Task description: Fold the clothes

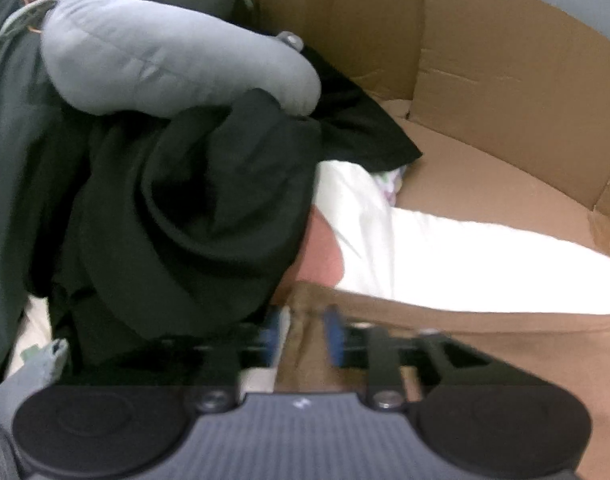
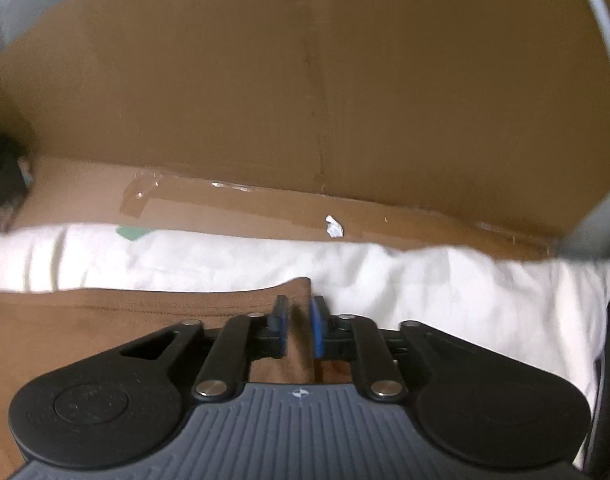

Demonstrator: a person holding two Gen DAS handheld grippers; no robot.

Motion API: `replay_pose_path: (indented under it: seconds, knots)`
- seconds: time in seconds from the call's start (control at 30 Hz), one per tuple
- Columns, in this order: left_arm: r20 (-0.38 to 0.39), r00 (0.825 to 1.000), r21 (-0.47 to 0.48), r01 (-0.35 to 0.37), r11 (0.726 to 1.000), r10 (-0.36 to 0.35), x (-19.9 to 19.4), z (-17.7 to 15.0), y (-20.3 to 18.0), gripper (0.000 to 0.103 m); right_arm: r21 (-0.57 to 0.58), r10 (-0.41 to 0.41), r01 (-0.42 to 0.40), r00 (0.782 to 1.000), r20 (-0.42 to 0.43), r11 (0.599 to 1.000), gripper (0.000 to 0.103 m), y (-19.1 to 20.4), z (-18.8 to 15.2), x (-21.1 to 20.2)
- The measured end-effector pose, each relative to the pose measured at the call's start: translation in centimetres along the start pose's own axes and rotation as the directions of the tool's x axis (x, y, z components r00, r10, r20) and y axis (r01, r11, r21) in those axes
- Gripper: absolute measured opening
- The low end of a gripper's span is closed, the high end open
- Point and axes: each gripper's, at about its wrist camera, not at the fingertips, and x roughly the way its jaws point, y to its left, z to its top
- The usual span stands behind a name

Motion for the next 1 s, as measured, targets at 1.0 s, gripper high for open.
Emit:
replay_pose_path:
  seconds: [1.0]
  knots:
    - [-0.064,0.993,-0.129,0.093,0.987,-0.102,-14.9,-13.9,7.7,0.052,0.043,0.085,-0.089,0.993,0.087,0.995,0.041,-3.8,-15.1,-21.2]
